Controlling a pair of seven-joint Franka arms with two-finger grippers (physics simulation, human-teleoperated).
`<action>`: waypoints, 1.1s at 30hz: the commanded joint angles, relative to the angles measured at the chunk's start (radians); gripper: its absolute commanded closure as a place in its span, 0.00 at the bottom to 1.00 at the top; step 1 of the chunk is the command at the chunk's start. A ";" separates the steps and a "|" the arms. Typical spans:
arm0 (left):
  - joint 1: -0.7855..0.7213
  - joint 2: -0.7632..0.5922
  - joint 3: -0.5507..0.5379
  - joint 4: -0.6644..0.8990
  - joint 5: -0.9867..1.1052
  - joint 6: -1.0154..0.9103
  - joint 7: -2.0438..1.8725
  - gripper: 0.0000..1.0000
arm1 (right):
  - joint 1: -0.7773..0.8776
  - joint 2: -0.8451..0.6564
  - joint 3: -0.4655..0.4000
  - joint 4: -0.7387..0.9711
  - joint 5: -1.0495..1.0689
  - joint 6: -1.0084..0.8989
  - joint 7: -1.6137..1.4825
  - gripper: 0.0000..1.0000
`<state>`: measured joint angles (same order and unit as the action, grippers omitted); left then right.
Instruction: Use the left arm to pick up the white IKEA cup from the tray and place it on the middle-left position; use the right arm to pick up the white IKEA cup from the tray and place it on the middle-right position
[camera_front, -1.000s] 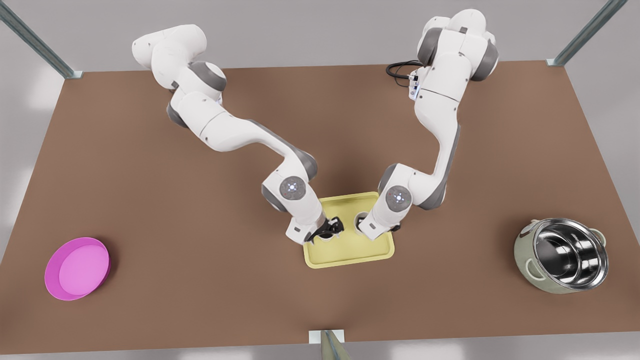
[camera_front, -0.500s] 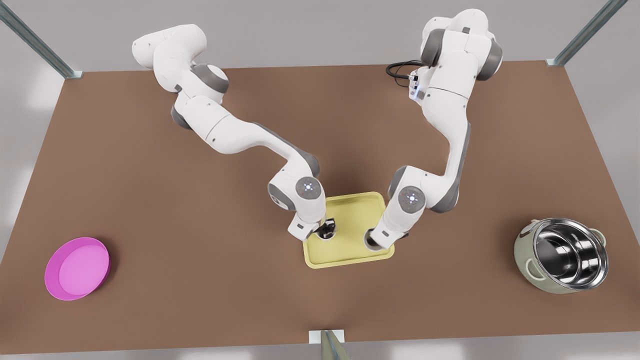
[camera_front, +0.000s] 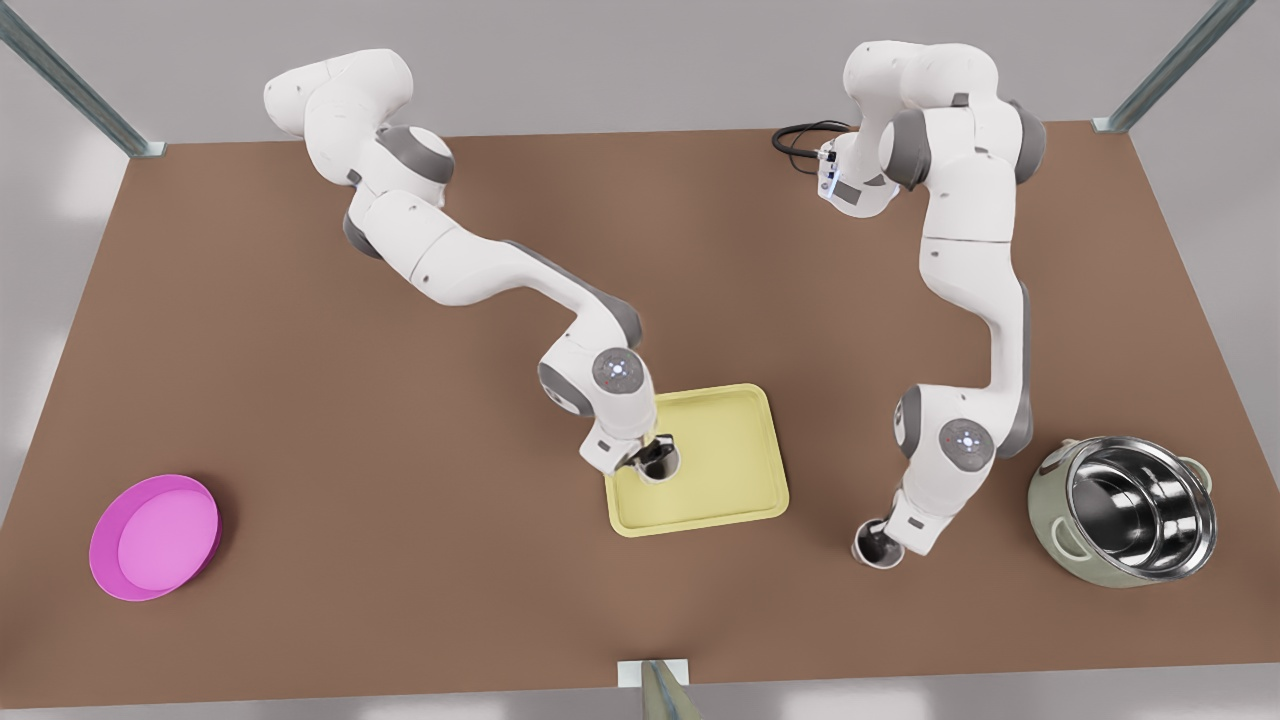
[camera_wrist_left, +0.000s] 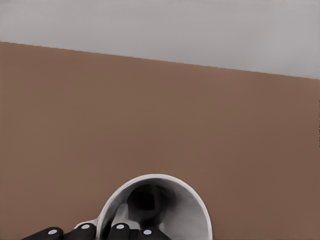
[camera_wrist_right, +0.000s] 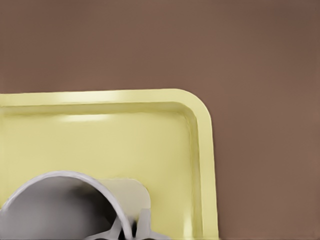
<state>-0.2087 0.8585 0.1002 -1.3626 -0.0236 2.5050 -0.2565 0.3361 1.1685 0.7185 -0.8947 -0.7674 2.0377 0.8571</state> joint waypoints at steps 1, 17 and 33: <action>0.002 0.001 0.000 0.000 -0.021 0.095 0.241 0.89 | -0.012 -0.018 0.010 0.000 0.000 -0.036 0.048 0.73; -0.012 -0.684 0.000 -0.196 -0.002 -0.818 0.318 0.00 | -0.097 -0.483 -0.384 -0.681 0.585 0.374 -0.340 0.71; -0.006 -0.607 0.001 -0.121 0.002 -0.813 0.290 0.00 | -0.100 -0.610 -0.425 -0.871 0.588 0.371 -0.345 0.06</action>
<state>-0.2145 0.2512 0.1015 -1.4839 -0.0265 1.7062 0.0091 0.2369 0.5646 0.2934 -1.7595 -0.1823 2.3947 0.6040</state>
